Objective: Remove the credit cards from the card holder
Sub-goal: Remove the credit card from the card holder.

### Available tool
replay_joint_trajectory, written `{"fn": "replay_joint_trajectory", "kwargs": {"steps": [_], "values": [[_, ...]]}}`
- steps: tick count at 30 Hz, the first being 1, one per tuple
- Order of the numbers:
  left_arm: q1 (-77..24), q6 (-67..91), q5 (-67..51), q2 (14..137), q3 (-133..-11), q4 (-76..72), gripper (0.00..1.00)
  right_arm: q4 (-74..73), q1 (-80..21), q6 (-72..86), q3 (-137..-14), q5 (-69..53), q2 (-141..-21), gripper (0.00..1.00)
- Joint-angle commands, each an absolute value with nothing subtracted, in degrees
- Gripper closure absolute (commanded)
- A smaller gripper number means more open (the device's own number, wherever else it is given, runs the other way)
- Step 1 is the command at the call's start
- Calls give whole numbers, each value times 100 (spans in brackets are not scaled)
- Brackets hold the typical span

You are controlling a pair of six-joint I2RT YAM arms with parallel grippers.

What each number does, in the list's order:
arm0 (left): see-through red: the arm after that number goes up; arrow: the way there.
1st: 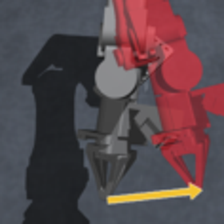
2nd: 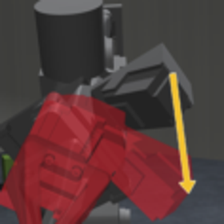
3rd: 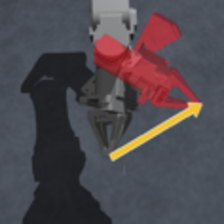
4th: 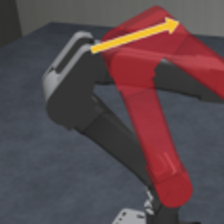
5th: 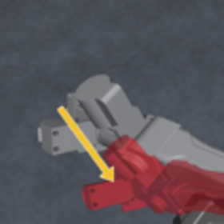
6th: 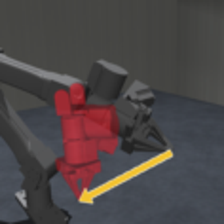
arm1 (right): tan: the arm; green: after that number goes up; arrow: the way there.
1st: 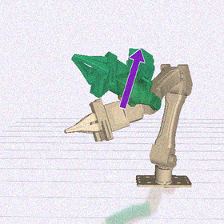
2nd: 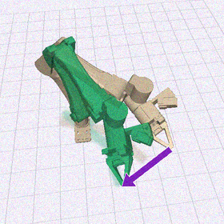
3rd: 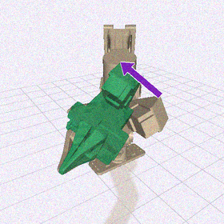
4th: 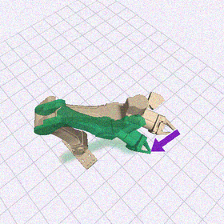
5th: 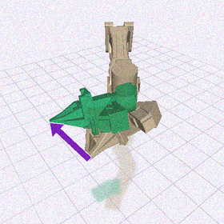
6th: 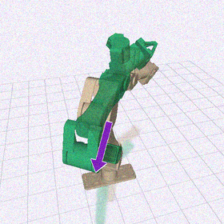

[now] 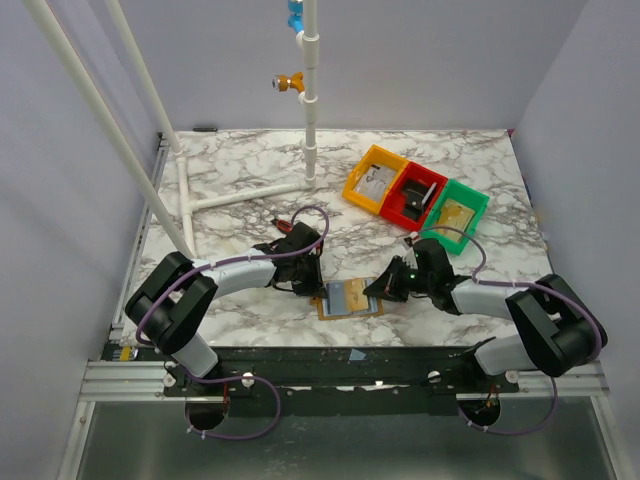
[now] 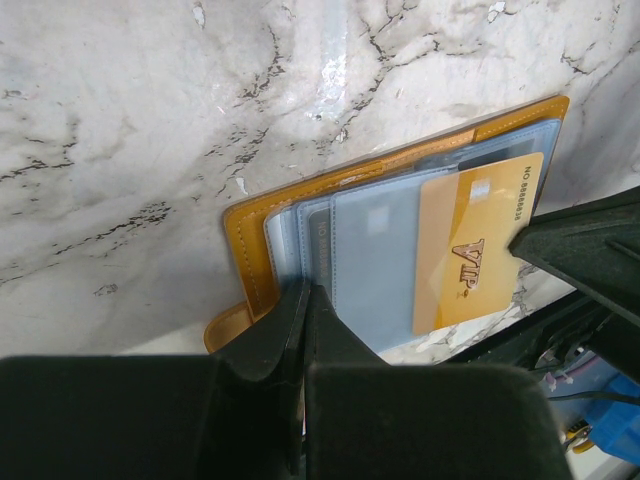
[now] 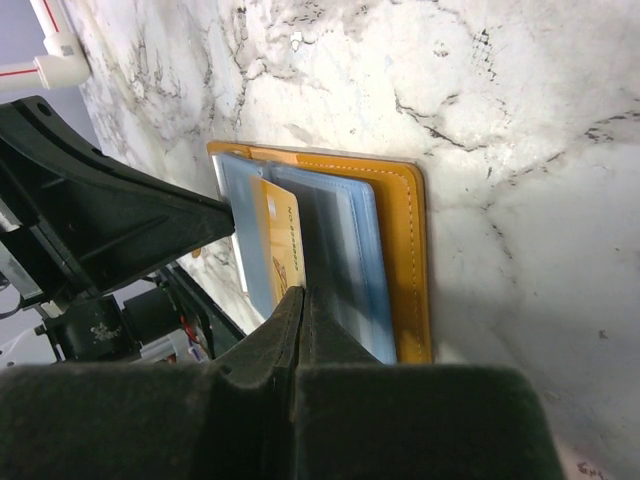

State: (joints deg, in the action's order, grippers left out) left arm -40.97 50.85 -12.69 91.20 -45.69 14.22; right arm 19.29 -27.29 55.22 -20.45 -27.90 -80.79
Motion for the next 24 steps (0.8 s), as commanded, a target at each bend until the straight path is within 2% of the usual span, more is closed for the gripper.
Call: {"fn": "replay_joint_trajectory", "kwargs": {"steps": [1, 24], "values": [[-4043, 4905, -878, 9290, -4436, 1828, 100, 1520, -2633, 5348, -1978, -2620, -7860, 99], [-4036, 4827, -791, 8986, -4613, 2052, 100, 869, -2452, 5282, -2026, -2670, -7123, 99]]}}
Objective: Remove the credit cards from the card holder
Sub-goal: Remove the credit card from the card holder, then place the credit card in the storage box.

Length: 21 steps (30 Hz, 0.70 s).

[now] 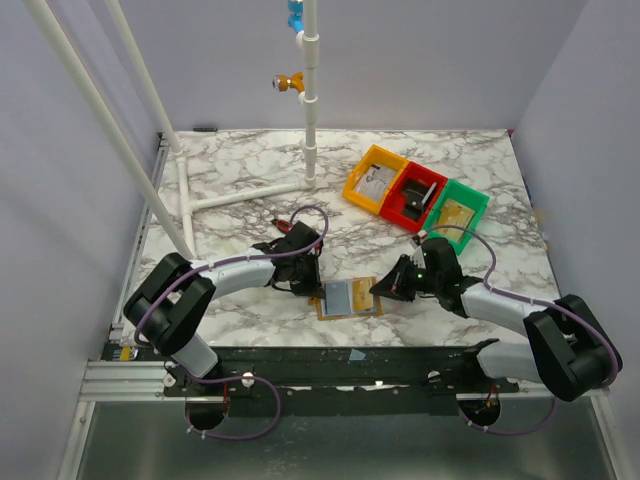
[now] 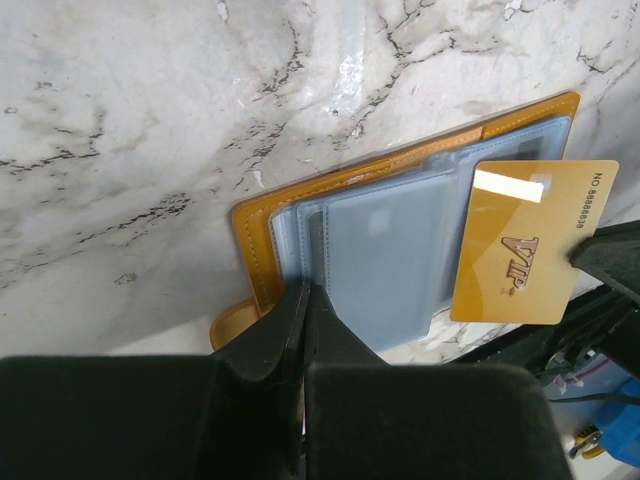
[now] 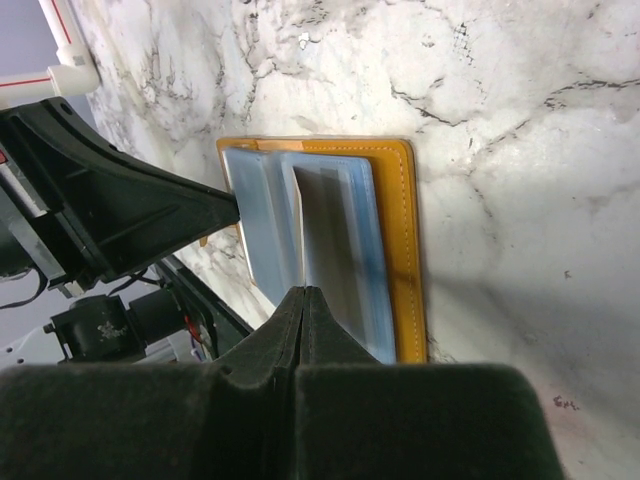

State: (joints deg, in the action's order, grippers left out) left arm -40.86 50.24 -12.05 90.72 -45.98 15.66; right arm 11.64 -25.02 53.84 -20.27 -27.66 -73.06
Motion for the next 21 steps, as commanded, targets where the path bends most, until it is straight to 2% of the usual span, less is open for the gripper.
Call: {"fn": "replay_joint_trajectory", "kwargs": {"steps": [1, 6, 9, 11, 13, 17, 21], "values": [[-4036, 4829, -791, 8954, -4627, 2070, 100, 840, -2446, 5283, -2030, -2672, -7087, 99], [-4040, 4780, -765, 8701, -4755, 2255, 100, 776, -2428, 5324, -2090, -2718, -6979, 99], [-4039, 4734, -756, 8489, -4878, 2411, 90, 762, -2427, 5349, -2151, -2755, -6956, 99], [-4042, 4699, -763, 8324, -4982, 2504, 77, 755, -2424, 5374, -2188, -2792, -6940, 99], [-4035, 4693, -815, 8168, -5082, 2558, 56, 755, -2424, 5420, -2236, -2848, -6928, 99], [-3911, 4747, -1317, 7904, -5084, 2305, 31, 740, -2425, 5500, -2348, -2947, -6836, 99], [-3726, 4963, -2043, 7689, -4854, 1727, 24, 724, -2421, 5610, -2516, -3108, -6762, 99]]}}
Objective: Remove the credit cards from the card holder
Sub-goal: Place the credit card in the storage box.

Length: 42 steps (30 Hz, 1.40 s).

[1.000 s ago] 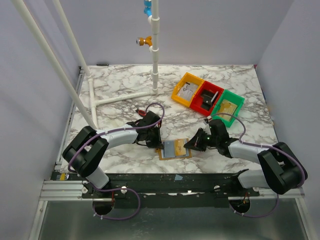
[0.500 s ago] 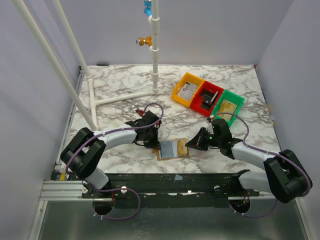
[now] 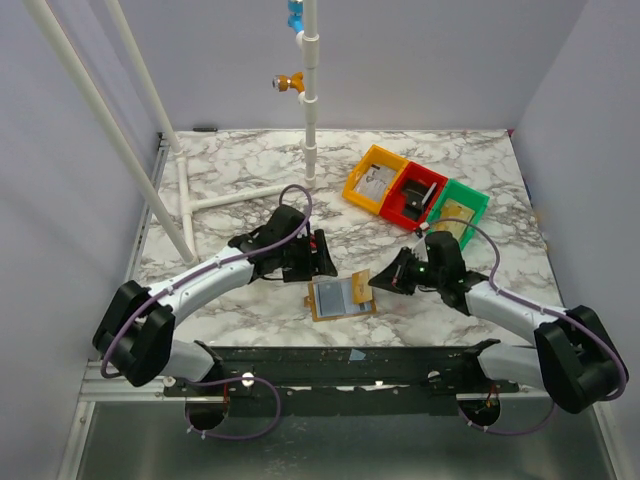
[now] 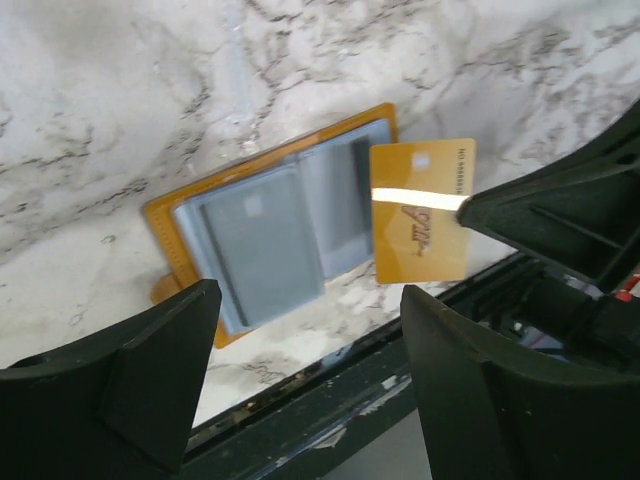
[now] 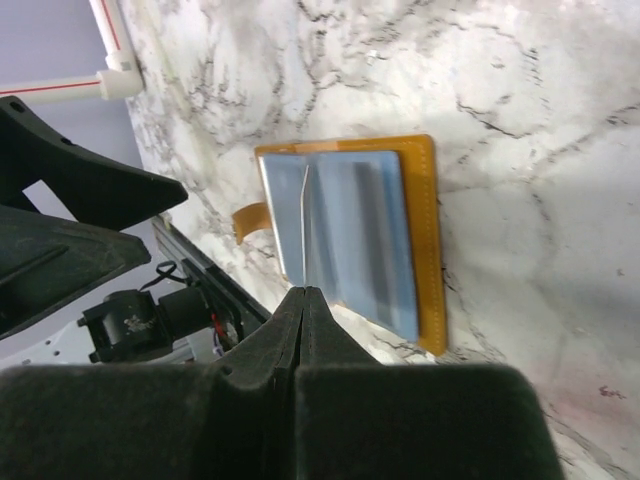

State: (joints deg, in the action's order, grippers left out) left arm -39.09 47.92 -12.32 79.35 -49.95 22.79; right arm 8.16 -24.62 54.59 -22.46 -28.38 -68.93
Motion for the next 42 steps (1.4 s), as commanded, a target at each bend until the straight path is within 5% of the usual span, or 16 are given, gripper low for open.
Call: {"fn": "replay_joint_trajectory", "kwargs": {"steps": [1, 13, 22, 28, 34, 36, 39, 42], "values": [[-3664, 5018, -2213, 7657, -4792, 1581, 24, 725, -2425, 5644, -2573, -3155, -6750, 99], [-3308, 6042, -3869, 7301, -3995, -784, 18, 932, -2421, 6325, -3215, -3975, -6458, 99], [-3254, 6881, -4478, 7489, -3800, -2089, 35, 1685, -2426, 6921, -3236, -4424, -6476, 99], [-3258, 7400, -4658, 7686, -3597, -2915, 58, 1785, -2425, 7014, -3214, -4465, -6418, 99], [-3261, 7503, -4658, 7700, -3515, -3061, 100, 1581, -2423, 6836, -3263, -4400, -6353, 98], [-3257, 7556, -4658, 7682, -3470, -3140, 100, 1402, -2421, 6690, -3317, -4322, -6324, 81], [-3253, 7605, -4685, 7654, -3439, -3211, 100, 1352, -2426, 6627, -3335, -4183, -6276, 41], [-3260, 7679, -4718, 7638, -3420, -3308, 100, 1453, -2425, 6655, -3367, -4140, -6284, 33]]}}
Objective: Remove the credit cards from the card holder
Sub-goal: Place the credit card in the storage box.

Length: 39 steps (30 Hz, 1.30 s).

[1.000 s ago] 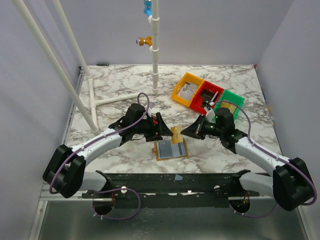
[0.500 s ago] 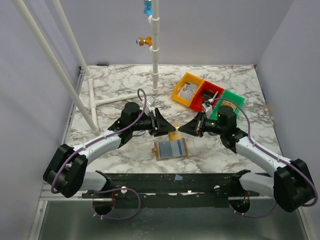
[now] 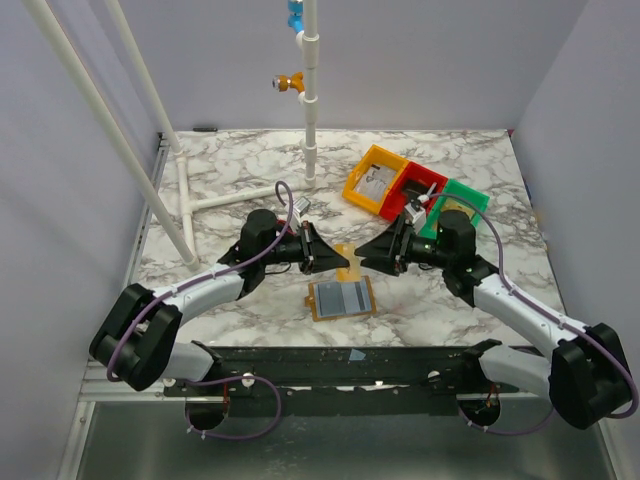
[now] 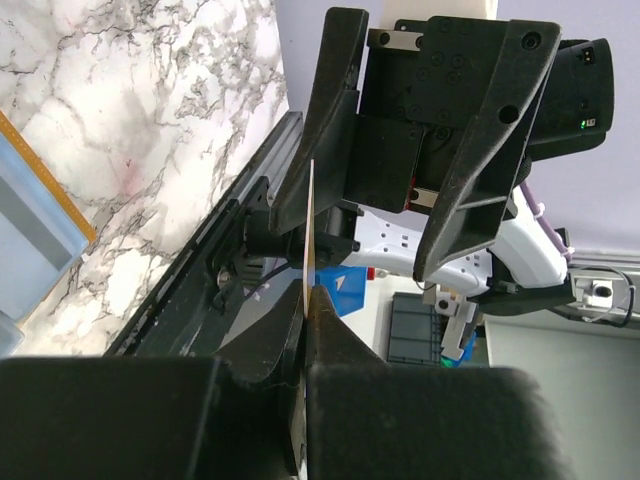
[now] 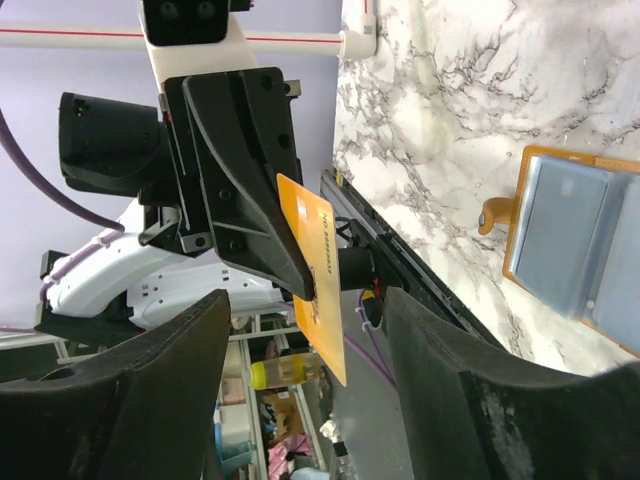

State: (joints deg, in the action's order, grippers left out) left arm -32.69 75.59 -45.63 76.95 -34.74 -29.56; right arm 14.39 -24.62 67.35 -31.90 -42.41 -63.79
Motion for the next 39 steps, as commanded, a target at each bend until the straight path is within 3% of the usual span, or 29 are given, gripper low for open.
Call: {"fn": "replay_joint_trajectory", "kwargs": {"steps": [1, 5, 9, 19, 30, 34, 37, 39], "values": [[-3255, 7697, -4715, 7631, -3412, -3324, 100, 1532, -2426, 6705, -3367, -4160, -6300, 34], [-3256, 7848, -4784, 7668, -3401, -3573, 100, 2006, -2426, 6922, -3378, -4323, -6477, 42], [-3269, 8083, -4879, 7755, -3371, -3947, 100, 2323, -2424, 7062, -3433, -4393, -6641, 57], [-3300, 8353, -4994, 7975, -3420, -4363, 100, 2571, -2425, 7171, -3539, -4500, -6822, 65], [-3345, 8612, -5128, 8276, -3437, -4842, 100, 2479, -2427, 7041, -3538, -4627, -6874, 83], [-3354, 8612, -5176, 8297, -3463, -4836, 100, 2321, -2426, 6933, -3597, -4619, -6880, 99], [-3354, 8581, -5186, 8283, -3438, -4765, 90, 2115, -2426, 6811, -3616, -4542, -6823, 99], [-3354, 8533, -5185, 8259, -3408, -4699, 79, 1984, -2425, 6731, -3651, -4454, -6769, 99]]}}
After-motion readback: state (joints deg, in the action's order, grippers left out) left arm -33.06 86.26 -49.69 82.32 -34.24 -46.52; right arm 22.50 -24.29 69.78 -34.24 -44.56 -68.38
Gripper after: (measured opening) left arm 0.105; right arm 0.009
